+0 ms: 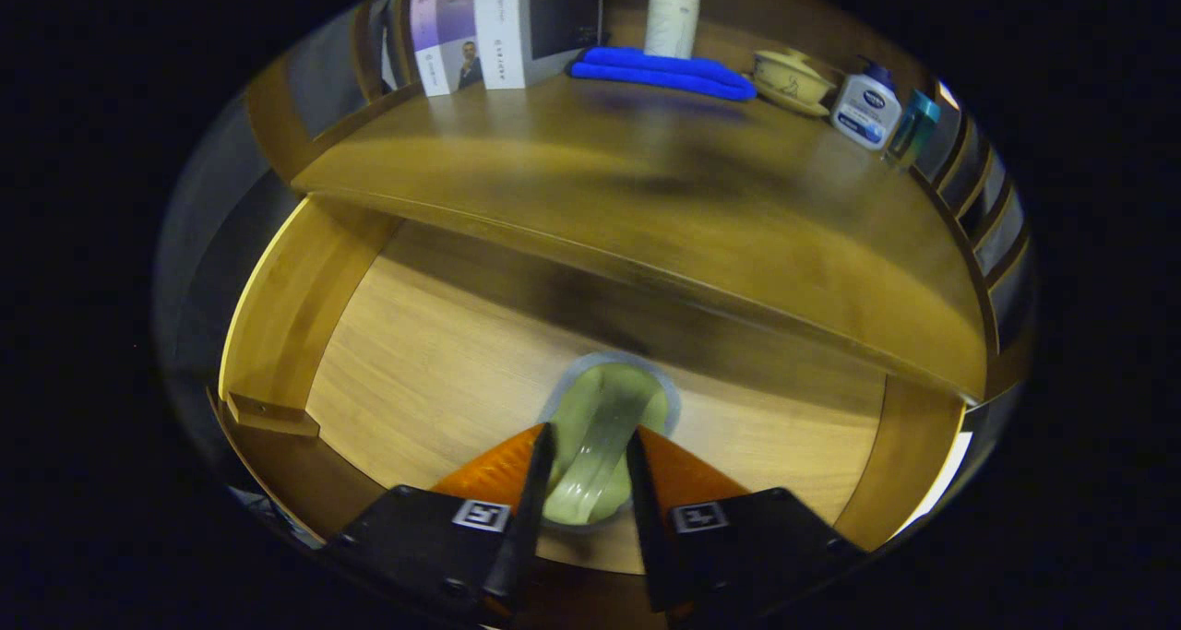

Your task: Pull open the drawer, take out the items inside it, and place them on the countertop above the cabinet.

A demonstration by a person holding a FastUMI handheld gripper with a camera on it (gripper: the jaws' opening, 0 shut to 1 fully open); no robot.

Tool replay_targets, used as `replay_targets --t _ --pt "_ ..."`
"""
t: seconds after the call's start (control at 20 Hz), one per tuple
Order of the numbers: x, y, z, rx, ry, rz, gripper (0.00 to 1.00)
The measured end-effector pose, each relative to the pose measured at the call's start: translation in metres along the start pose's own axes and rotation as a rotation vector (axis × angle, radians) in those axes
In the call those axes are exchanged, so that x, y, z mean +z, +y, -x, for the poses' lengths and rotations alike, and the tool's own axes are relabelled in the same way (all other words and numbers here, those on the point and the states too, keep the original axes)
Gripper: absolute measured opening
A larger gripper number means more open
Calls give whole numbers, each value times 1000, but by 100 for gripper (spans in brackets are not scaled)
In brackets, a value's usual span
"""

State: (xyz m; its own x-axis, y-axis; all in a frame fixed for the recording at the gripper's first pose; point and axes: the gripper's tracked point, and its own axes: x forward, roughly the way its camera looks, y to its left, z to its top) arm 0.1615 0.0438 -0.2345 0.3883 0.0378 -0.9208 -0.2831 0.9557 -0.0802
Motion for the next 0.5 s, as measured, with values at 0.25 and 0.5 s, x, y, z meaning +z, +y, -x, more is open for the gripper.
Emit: replay_targets --t 0.25,0.5 --pt "5 14 9 129 -23 -70 12" --pt "15 11 32 173 -97 -74 12"
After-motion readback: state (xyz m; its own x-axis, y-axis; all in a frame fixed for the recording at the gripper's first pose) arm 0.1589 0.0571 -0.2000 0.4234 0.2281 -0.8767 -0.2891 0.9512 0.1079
